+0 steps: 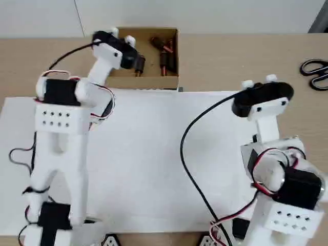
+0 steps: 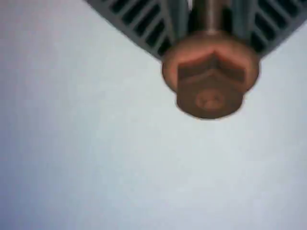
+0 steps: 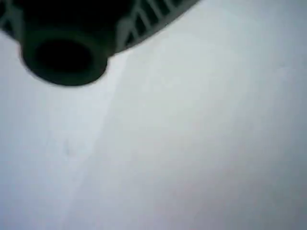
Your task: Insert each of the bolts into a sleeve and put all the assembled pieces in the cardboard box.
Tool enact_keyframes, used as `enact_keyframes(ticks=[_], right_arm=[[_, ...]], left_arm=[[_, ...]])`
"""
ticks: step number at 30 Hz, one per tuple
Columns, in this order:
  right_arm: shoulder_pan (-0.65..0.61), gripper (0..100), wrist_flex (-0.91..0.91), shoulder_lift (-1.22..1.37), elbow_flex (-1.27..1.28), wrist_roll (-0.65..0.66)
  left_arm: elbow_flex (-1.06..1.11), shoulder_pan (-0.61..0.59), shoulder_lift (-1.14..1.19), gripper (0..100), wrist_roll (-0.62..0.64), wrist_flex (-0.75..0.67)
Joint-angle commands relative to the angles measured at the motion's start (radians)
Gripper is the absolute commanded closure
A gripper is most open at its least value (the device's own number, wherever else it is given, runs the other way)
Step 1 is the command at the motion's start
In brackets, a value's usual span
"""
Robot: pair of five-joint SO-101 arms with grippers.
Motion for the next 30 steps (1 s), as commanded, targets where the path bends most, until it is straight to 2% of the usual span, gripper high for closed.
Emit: enact_keyframes(ticks=[1, 4, 8, 14, 20, 25, 30], right_arm=[[-0.073, 99.6, -0.001, -0.016, -0.061, -0.012], [-0.136, 99.6, -0.004, -0.015, -0.060, -0.026], [-0.232, 99.6, -0.070, -0.013, -0.051, -0.180], [-0.404, 99.6, -0.332, -0.015, 0.133, -0.374], [-0.565, 99.6, -0.584, -0.015, 0.295, -0.454], [-0.654, 99.6, -0.756, -0.015, 0.414, -0.451], [-0.739, 99.6, -0.863, -0.013, 0.522, -0.448]], left_arm=[[-0.045, 0.015, -0.164, 100, 0.137, -0.064], [-0.044, 0.020, -0.242, 100, 0.276, -0.110], [0.030, 0.017, -0.302, 100, 0.443, -0.178], [0.289, 0.020, -0.433, 100, 0.658, -0.298], [0.685, 0.023, -0.663, 100, 0.717, -0.618], [1.010, 0.048, -0.896, 100, 0.795, -0.855], [1.182, 0.048, -1.031, 100, 0.827, -0.951]])
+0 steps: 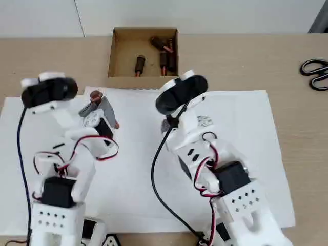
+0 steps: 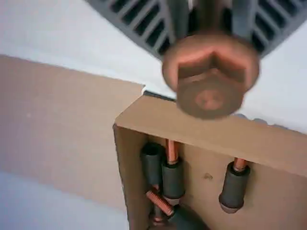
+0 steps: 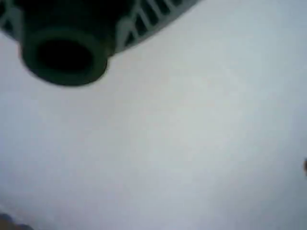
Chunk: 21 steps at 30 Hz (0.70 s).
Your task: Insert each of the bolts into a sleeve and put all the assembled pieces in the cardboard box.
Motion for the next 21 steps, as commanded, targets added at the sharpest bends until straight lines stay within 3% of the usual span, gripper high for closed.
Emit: enact_keyframes(ticks=[1, 12, 21], right_arm=[[-0.061, 99.6, -0.087, -0.010, 0.040, -0.008], [-0.203, 99.6, -0.325, -0.012, 0.187, 0.195], [-0.211, 99.6, -0.335, -0.012, 0.201, 0.203]], left_arm=[[0.062, 0.008, -0.087, 100, 0.012, -0.061], [0.076, 0.071, -0.098, 100, 0.117, -0.060], [0.077, 0.101, -0.095, 100, 0.184, -0.063]])
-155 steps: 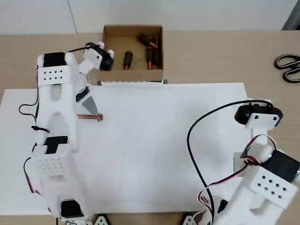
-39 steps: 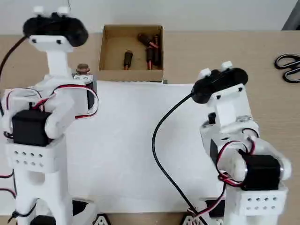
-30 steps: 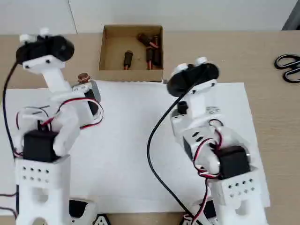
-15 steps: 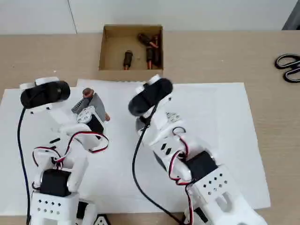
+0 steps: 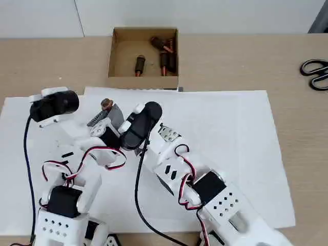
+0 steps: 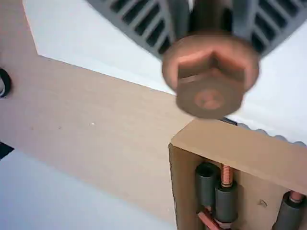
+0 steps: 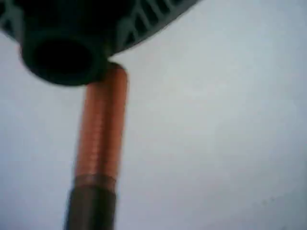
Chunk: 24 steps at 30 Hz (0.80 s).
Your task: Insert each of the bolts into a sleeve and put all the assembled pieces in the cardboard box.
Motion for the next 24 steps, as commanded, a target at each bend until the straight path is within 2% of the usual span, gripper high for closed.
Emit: enact_keyframes(ticks=[1, 5, 13, 19, 24], right_arm=[[-0.008, 99.6, -0.019, -0.012, -0.009, 0.006], [-0.008, 99.6, -0.018, -0.012, -0.009, 0.002], [-0.002, 99.6, 0.008, -0.007, -0.008, 0.002], [-0.007, 99.6, 0.024, -0.005, -0.008, 0.002], [-0.007, 99.6, 0.024, -0.002, -0.008, 0.002]], left_arm=[[-0.005, 0.008, -0.020, 100, 0.014, -0.035], [-0.007, -0.006, -0.020, 100, 0.049, -0.037], [-0.016, -0.112, -0.026, 100, 0.075, -0.035], [-0.053, -0.101, -0.021, 100, 0.110, -0.031], [-0.058, -0.034, -0.021, 100, 0.123, -0.026]])
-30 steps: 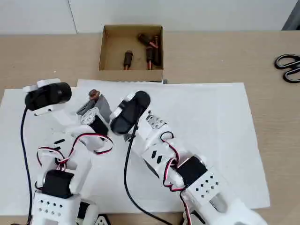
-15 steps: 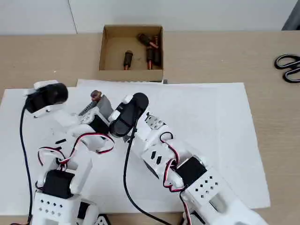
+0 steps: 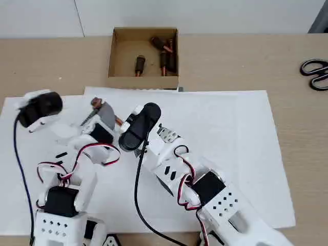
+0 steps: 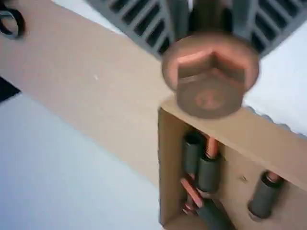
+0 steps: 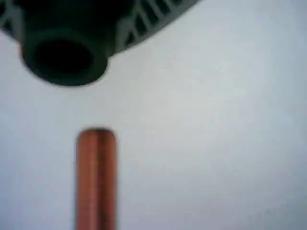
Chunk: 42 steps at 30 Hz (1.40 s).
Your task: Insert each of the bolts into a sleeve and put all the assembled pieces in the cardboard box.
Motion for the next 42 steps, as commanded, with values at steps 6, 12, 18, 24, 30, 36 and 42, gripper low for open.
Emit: enact_keyframes(ticks=[6, 12, 18, 24, 30, 36, 42], right_arm=[[-0.004, 99.6, 0.002, -0.002, -0.008, 0.002], [-0.004, 99.6, 0.004, -0.002, -0.008, 0.002], [-0.004, 99.6, 0.004, -0.002, -0.008, 0.000], [-0.004, 99.6, 0.008, -0.002, -0.008, 0.000], [-0.004, 99.6, 0.064, -0.012, -0.009, -0.043], [-0.004, 99.6, 0.059, -0.012, -0.011, -0.043], [-0.004, 99.6, 0.059, -0.012, -0.014, -0.041]], left_arm=[[-0.058, 0.052, -0.015, 100, 0.011, -0.011], [-0.056, 0.054, -0.015, 100, 0.006, -0.012], [-0.054, 0.084, -0.015, 100, 0.006, -0.012], [-0.054, 0.130, -0.017, 100, 0.006, -0.012], [-0.058, 0.141, -0.018, 100, -0.006, 0.003], [-0.059, 0.269, -0.021, 100, -0.107, 0.109], [-0.062, 0.281, -0.021, 100, -0.155, 0.132]])
